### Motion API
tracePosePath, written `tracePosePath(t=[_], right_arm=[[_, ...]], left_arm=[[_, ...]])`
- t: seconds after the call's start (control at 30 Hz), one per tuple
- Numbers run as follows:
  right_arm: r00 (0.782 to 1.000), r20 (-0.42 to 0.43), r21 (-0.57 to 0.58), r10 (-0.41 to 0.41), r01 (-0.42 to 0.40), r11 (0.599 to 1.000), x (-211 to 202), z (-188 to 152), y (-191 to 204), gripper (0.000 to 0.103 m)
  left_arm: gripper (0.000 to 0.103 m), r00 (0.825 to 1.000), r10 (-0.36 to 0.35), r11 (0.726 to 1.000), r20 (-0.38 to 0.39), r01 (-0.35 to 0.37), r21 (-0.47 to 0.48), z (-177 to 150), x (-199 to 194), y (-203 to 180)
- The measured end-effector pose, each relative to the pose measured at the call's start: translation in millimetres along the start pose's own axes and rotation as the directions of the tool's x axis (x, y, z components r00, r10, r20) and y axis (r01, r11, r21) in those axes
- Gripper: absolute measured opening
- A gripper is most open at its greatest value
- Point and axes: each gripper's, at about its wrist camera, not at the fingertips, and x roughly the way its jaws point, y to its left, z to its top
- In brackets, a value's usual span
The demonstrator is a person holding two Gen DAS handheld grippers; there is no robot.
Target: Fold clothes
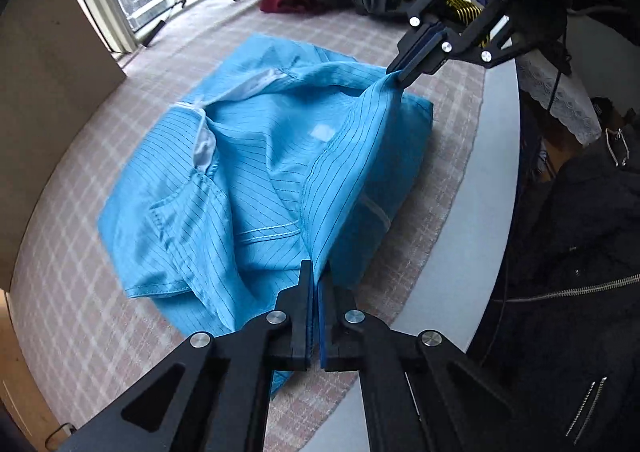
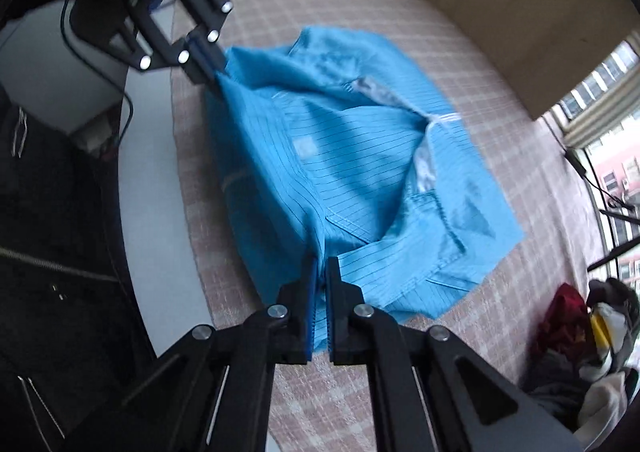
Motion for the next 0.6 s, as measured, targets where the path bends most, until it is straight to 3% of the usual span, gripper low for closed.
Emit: tracePosePath(t=[0.1, 0.27, 0.43, 0.5, 0.53, 0.6], right_arm=[[1.0, -0.004, 0.03, 0.005, -0.005, 1.0, 2.0, -4.8, -0.2, 0.004], [0.999, -0.032, 0.078, 0.032, -0.029, 0.997, 10.2, -12.0, -0.1, 0.003], [0.997, -0.058, 0.126, 0.059, -0.052, 0.991, 18.4, -19.2, 0.0, 0.005], [0.994, -0.047, 0.154, 0.1, -0.092, 0.984, 8.7, -20.2, -5.8, 0.005], [0.99, -0.031, 0.17, 0.137, -0.13, 0.977, 0.9, -19.6, -9.1, 0.008], [0.979, 0.02, 0.204, 0.202, -0.202, 0.958, -16.1, -16.6, -14.8, 0.016]], left_arm=[[0.001, 1.0, 0.023, 1.0, 0.007, -0.023, -0.008, -1.9, 9.2, -7.9], [0.001, 0.997, 0.065, 0.997, -0.044, -0.063, 0.035, -5.6, 37.2, -16.8], [0.011, 0.994, -0.026, 0.997, -0.104, 0.018, -0.075, -4.8, 39.6, -0.5], [0.012, 0.993, -0.023, 0.995, -0.112, 0.012, -0.094, -3.9, 36.4, 2.8], [0.019, 0.994, -0.013, 0.995, -0.111, 0.002, -0.095, -3.2, 33.8, 3.1], [0.021, 0.994, -0.01, 0.995, -0.11, -0.001, -0.097, -2.2, 29.5, 2.8]])
